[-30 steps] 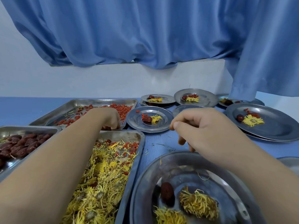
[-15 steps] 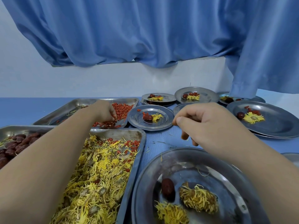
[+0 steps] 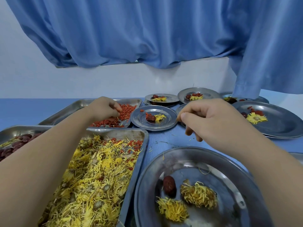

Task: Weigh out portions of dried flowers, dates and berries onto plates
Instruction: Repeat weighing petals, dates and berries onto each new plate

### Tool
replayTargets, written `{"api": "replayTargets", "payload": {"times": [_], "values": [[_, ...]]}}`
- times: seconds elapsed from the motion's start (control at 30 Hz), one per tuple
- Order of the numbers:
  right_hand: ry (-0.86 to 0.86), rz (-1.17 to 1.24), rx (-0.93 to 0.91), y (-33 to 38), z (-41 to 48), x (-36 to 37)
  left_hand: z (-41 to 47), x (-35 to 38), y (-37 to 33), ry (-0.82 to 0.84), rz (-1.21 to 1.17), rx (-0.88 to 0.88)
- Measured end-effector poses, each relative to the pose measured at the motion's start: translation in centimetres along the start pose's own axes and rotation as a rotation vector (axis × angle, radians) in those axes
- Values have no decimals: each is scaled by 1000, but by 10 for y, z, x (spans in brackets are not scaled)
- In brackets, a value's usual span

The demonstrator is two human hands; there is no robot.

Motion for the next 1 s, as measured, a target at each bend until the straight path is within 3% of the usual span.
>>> {"api": "replayTargets", "payload": {"times": [0.13,0.33,0.6,0.7,0.87,1.0], "values": [[-35,50,14,3,1,-14,-30,3,-37,83,-241,41],[-93,144,31,8,3,-32,-99,35,-118,361,-372,163],[-84,79,-79,24,1,-44,-167,96,-178,579,-3,351],[-55,108,-87,29,0,-46,-176,100,-184,563,34,356],[36,51,-96,34,-6,-45,-175,92,-186,343,119,397],[99,-60,-75,30,-10,-43,-177,88,-186,222,39,394]]}}
Point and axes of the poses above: each hand's wrist, its own z-axis towards the middle knuckle, its own x-axis out of the palm, y = z × x, the point moved 10 cm from there along z, towards the middle knuckle, and after that the axes turned 6 degrees about -y, right-handed, at the moved point
